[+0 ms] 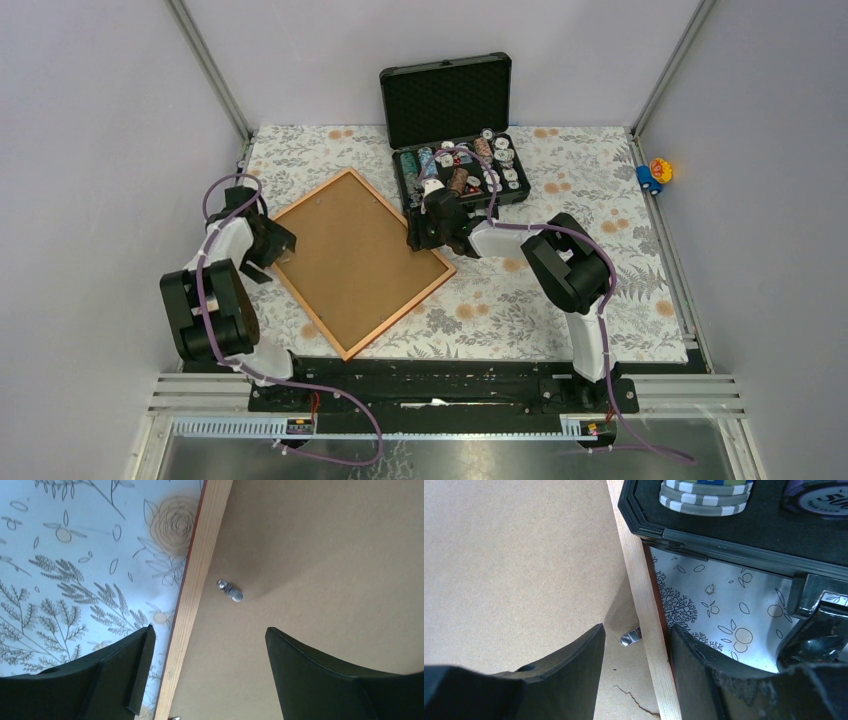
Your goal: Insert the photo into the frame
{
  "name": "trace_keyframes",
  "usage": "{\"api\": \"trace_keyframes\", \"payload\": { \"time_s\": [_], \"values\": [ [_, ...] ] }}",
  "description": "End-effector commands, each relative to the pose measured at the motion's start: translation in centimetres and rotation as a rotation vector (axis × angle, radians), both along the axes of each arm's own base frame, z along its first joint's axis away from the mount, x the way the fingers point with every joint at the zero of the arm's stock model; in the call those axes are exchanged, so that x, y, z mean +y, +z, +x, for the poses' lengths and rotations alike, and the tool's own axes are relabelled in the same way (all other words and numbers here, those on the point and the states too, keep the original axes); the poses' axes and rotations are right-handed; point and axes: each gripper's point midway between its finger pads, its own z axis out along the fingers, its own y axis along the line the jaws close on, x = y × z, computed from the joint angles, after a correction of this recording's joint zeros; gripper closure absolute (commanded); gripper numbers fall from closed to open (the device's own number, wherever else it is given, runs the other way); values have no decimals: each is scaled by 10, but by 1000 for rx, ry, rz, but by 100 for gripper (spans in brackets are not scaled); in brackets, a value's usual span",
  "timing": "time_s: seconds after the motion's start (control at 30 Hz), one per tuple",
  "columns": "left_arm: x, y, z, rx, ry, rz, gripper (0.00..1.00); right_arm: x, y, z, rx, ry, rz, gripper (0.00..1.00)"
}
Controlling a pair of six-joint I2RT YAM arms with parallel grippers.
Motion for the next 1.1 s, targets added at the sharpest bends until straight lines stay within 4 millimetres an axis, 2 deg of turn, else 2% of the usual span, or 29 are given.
{"api": "trace_keyframes", "payload": {
  "time_s": [0.0,0.13,0.2,0.4,0.57,0.7,0.83,1.0,1.07],
  "values": [
    [20,3,23,-33,36,22,15,-5,-4,-11,54,17,-3,42],
    [21,-12,23,4,70,-15,23,-3,-3,-12,57,25,6,42],
    [25,-18,22,20,84,-20,24,-3,-2,-13,59,30,9,42],
    [29,-28,21,37,86,-25,28,-3,-4,-12,62,31,8,42],
    [32,-30,16,36,76,-12,39,-2,-5,-12,68,33,13,42],
    [35,-30,15,41,56,-2,34,-1,-6,-13,72,35,15,42],
    [36,-22,16,18,24,6,37,0,-6,-13,75,37,17,42],
    [35,-5,23,-39,13,13,23,2,-6,-13,80,43,23,42],
    [33,0,26,-56,8,0,20,2,-7,-13,83,44,24,42]
  ]
}}
